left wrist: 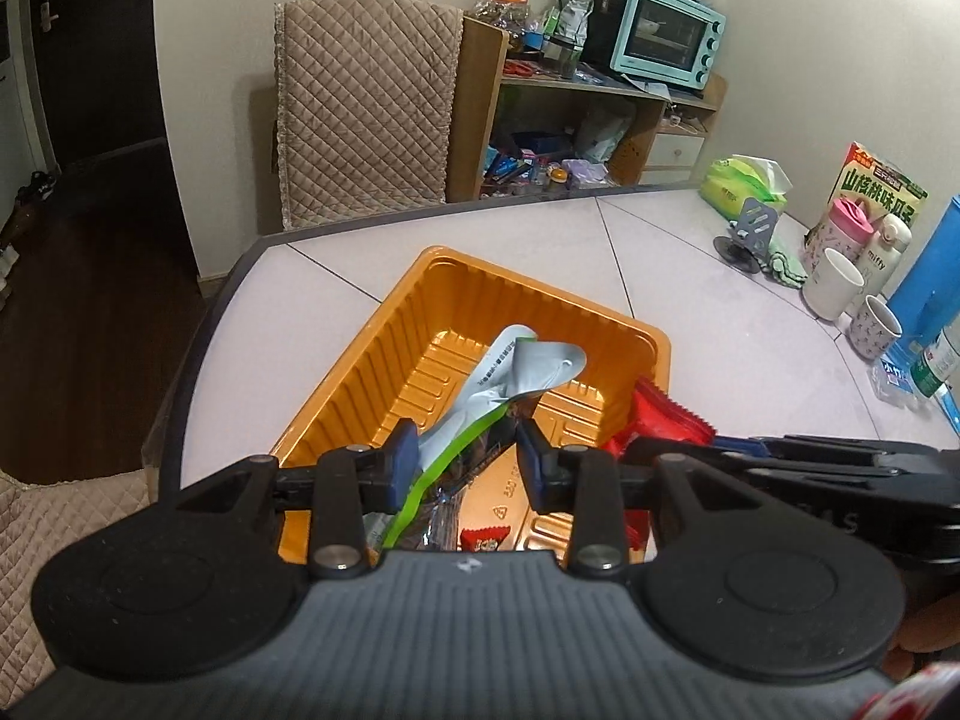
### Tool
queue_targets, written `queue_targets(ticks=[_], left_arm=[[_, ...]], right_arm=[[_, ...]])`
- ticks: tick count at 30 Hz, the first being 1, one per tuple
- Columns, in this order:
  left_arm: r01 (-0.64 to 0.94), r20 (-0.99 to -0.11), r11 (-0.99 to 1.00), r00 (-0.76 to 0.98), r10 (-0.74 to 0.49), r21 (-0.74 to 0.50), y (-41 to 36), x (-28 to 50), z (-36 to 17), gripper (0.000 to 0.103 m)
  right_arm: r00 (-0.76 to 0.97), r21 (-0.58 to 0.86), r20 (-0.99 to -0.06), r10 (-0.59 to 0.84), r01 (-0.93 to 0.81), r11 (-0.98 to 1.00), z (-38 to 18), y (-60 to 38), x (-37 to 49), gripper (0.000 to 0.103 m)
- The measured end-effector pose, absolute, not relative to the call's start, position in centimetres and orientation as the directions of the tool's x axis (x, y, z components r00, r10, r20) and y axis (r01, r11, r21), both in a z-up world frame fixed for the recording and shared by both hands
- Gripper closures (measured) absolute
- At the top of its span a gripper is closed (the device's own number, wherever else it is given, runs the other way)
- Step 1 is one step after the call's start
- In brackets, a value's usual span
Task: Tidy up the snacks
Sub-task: 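Carry both snacks over the orange tray and open both tools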
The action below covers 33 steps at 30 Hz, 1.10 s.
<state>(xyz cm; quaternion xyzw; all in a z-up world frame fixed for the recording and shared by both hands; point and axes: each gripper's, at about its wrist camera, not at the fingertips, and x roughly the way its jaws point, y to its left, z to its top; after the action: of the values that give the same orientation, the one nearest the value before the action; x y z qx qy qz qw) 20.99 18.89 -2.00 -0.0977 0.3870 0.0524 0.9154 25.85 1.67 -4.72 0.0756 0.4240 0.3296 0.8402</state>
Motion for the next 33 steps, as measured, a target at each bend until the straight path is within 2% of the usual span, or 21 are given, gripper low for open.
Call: queue_targets(ticks=[11,21,24,26,27,33], left_arm=[[-0.173,-0.750,0.975,0.661,0.012,-0.137,18.7,24.9,-4.0,0.071],[-0.192,-0.774,0.973,0.633,0.024,-0.127,19.0,27.9,-5.5,0.071],[-0.198,-0.777,0.972,0.629,0.026,-0.128,19.1,28.5,-5.7,0.071],[-0.199,-0.779,0.972,0.627,0.027,-0.127,19.2,28.7,-5.8,0.071],[-0.201,-0.780,0.971,0.626,0.028,-0.127,19.2,28.8,-5.8,0.071],[-0.200,-0.786,0.972,0.618,0.025,-0.126,19.1,29.4,-6.2,0.071]], right_arm=[[0.427,0.345,-0.731,0.533,-0.443,0.828,-7.1,2.8,29.3,0.079],[0.438,0.325,-0.736,0.516,-0.440,0.837,-8.2,3.3,31.8,0.079],[0.438,0.345,-0.730,0.524,-0.427,0.836,-8.4,3.1,32.4,0.072],[0.451,0.355,-0.720,0.527,-0.412,0.839,-8.4,2.7,32.7,0.059],[0.461,0.352,-0.716,0.523,-0.409,0.842,-8.3,2.5,32.8,0.056],[0.467,0.340,-0.720,0.513,-0.408,0.848,-8.2,1.9,33.0,0.054]])
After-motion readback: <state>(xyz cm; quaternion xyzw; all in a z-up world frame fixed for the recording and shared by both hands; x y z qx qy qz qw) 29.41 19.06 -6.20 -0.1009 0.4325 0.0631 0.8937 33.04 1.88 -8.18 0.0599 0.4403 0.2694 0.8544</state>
